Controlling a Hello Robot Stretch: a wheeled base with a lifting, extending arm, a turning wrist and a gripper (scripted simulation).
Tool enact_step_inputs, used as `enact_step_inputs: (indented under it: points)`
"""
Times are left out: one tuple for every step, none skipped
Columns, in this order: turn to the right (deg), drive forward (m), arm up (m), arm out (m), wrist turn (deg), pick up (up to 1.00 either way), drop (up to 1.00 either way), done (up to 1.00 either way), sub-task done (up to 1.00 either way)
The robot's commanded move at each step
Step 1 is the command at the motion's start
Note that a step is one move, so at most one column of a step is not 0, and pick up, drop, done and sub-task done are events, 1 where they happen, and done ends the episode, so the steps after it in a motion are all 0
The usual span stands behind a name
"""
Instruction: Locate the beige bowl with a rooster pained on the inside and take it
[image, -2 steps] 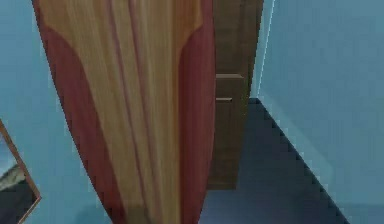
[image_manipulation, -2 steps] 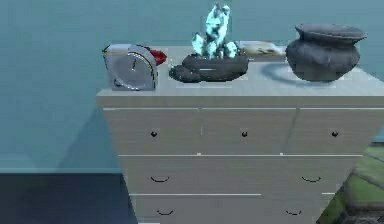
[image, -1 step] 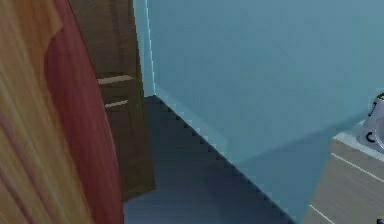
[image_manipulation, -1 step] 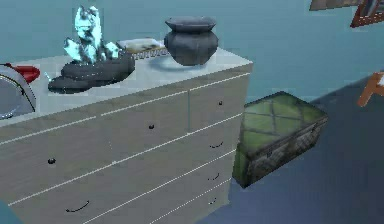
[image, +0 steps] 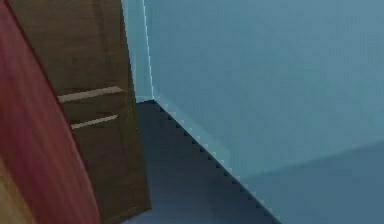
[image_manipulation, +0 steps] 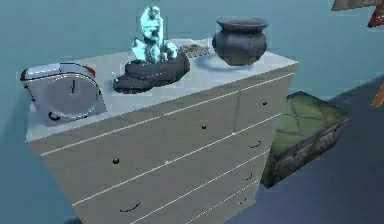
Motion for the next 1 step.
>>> enact_step_inputs:
  points:
    - [9.0, 0.00, 0.00, 0.00, 0.0, 0.00, 0.00, 0.00, 0.00]
